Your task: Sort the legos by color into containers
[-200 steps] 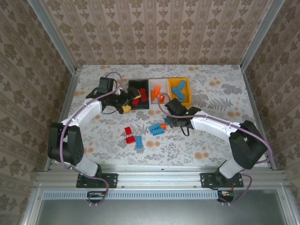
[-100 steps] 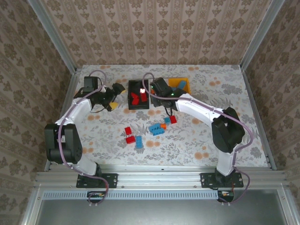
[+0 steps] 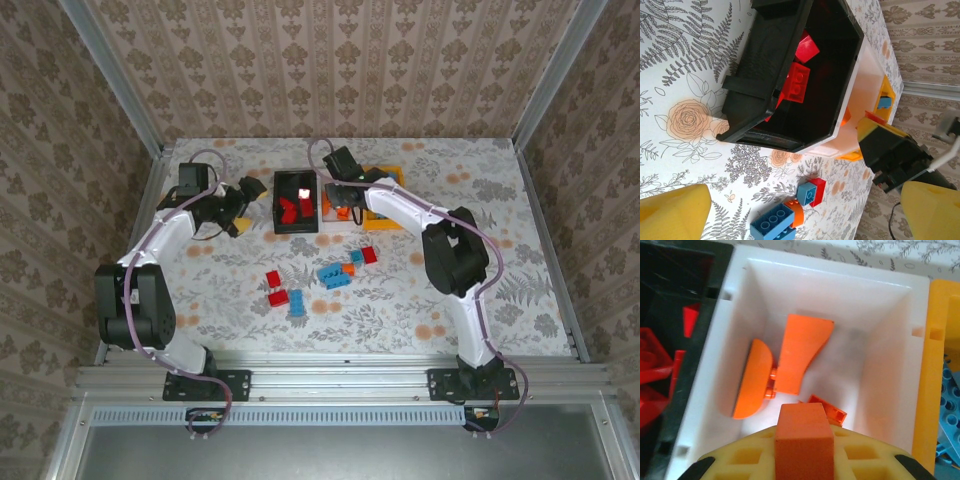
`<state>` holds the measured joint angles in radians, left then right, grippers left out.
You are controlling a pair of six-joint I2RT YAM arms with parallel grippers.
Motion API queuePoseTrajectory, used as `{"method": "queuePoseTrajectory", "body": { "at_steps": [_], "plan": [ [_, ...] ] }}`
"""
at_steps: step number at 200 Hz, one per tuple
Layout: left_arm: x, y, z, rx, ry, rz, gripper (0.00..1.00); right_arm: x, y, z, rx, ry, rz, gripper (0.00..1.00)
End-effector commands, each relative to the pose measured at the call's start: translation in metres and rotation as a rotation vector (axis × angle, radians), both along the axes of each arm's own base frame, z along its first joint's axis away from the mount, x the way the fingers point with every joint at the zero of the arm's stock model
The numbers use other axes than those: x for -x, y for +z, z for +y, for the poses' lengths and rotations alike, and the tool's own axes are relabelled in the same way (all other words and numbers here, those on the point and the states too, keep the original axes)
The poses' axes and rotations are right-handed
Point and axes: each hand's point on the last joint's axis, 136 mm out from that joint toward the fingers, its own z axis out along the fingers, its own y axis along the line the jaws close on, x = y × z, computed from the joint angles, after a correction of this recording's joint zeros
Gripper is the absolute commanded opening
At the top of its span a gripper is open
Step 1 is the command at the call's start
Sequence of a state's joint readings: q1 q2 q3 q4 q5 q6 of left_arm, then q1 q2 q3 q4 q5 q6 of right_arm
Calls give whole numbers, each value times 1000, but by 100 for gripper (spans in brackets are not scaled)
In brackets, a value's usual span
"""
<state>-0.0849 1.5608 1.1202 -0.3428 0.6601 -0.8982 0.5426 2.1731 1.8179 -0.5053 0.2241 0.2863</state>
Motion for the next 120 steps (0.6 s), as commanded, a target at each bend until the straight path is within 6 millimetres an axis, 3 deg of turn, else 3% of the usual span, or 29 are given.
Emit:
{"method": "queuePoseTrajectory", "body": {
  "at_steps": [1, 25, 48, 73, 100, 120],
  "plan": [
    [-4, 11, -4, 35, -11, -22, 99, 2, -14, 3, 29, 33, 61, 25],
    [-4, 10, -7, 41, -17, -19, 99, 1, -7, 11, 29, 65, 58, 31],
    [-3, 11, -10, 41, -28, -27, 100, -2, 5, 11, 26, 67, 37, 53],
    [-3, 13, -12, 37, -39, -40, 100, 4, 34, 10, 11, 66, -12, 56],
    [-1, 14, -15, 37, -44, -40, 100, 36, 61, 6, -24, 54, -64, 56],
    [1, 14, -15, 35, -39, -33, 99, 78, 63, 30, -107, 97, -62, 52]
  ]
}}
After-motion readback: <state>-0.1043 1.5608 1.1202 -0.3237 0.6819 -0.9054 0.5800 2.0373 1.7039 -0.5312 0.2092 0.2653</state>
